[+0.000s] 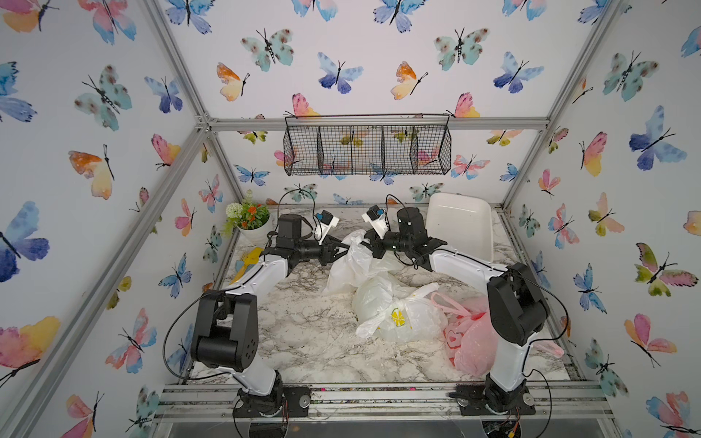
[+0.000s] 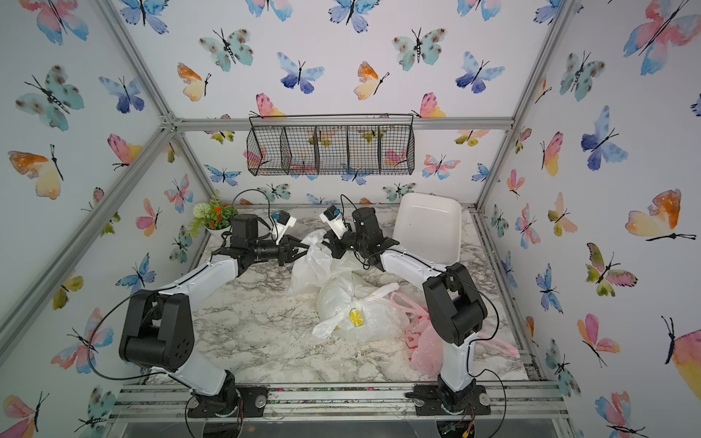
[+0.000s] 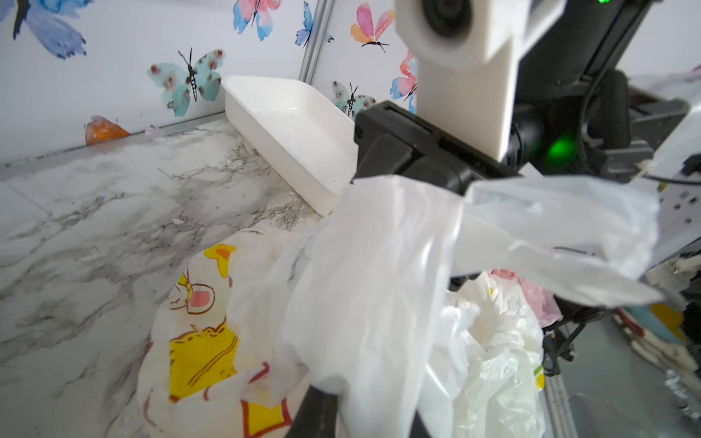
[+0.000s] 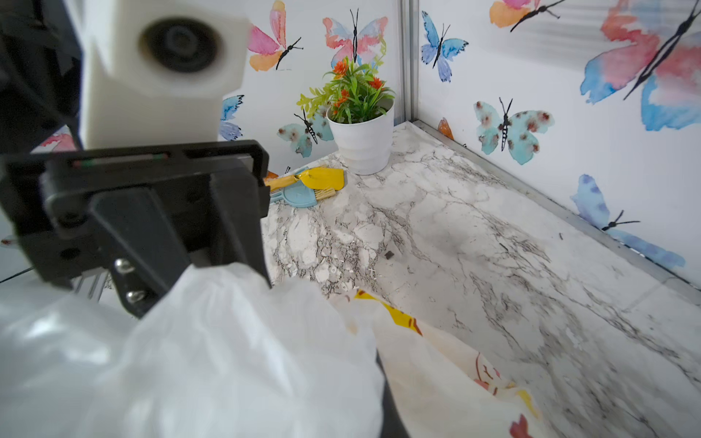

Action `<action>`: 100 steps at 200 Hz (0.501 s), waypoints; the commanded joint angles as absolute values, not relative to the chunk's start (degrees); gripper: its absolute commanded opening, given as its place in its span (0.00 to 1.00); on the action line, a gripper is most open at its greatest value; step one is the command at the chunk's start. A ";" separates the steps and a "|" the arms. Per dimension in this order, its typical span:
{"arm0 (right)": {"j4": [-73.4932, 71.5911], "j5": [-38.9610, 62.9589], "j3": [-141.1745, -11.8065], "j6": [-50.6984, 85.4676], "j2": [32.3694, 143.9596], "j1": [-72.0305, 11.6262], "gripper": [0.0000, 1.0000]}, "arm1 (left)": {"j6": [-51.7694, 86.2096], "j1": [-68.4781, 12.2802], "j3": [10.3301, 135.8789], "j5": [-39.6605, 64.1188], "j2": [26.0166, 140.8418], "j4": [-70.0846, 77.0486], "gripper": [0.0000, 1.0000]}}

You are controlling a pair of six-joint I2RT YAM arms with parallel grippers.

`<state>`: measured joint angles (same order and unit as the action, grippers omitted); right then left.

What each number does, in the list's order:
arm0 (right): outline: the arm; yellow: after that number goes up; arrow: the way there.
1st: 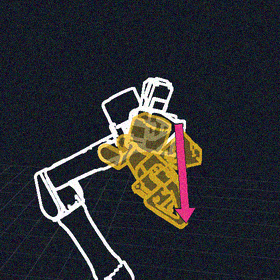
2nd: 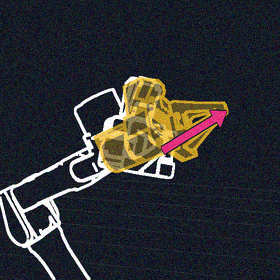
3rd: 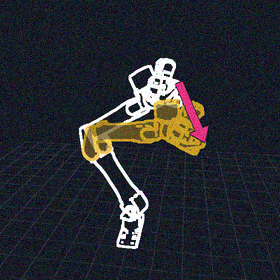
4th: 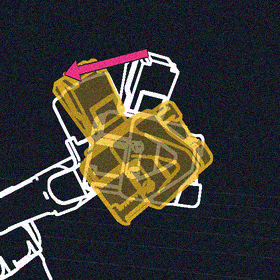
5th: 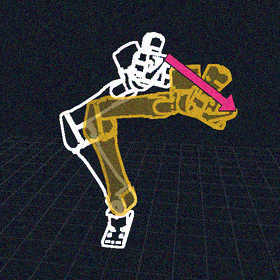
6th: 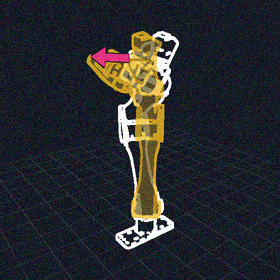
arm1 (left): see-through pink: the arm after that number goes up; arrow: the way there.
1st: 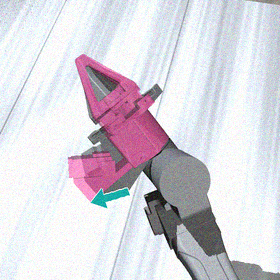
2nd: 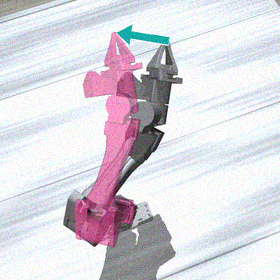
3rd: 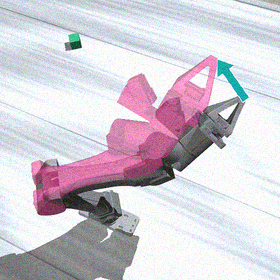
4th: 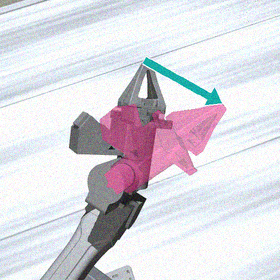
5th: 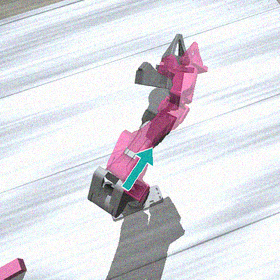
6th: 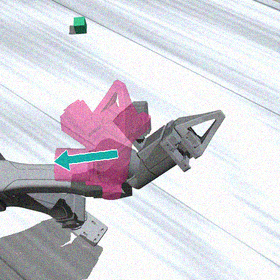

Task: Place the pears into plastic bags & tie knots
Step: Tie the plastic bag at the center of the board.

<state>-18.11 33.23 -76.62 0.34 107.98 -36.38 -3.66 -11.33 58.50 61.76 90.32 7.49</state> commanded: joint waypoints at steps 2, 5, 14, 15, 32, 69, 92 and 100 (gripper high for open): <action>-38.26 31.17 -74.48 7.54 106.71 -36.84 0.05 | 7.65 -14.33 52.69 63.70 83.97 27.41 0.05; -40.04 31.54 -74.32 8.05 106.56 -36.83 0.05 | 8.28 -14.83 52.18 63.76 83.72 28.58 0.04; -44.80 32.54 -73.72 9.67 106.22 -36.83 0.04 | 10.56 -16.29 51.03 63.57 83.46 31.49 0.03; -45.25 32.57 -73.64 9.89 106.20 -36.83 0.04 | 10.73 -16.45 50.96 63.47 83.48 31.79 0.03; -54.48 32.56 -71.11 12.95 106.25 -36.86 0.04 | 12.42 -19.56 50.71 63.37 84.48 33.57 0.01; -71.04 37.00 -67.14 18.64 110.13 -36.83 0.04 | 13.80 -22.93 51.46 62.89 86.51 36.25 0.04; -76.72 38.45 -66.68 20.64 113.18 -36.67 0.03 | 13.98 -22.17 50.93 62.66 88.32 33.98 0.18; -76.48 38.96 -66.43 19.54 113.66 -36.65 0.03 | 13.97 -21.11 49.76 61.97 87.31 33.77 0.30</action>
<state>-66.15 36.32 -66.94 16.64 111.07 -36.32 12.36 -22.15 51.29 61.71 86.78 34.28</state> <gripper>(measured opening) 0.048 0.177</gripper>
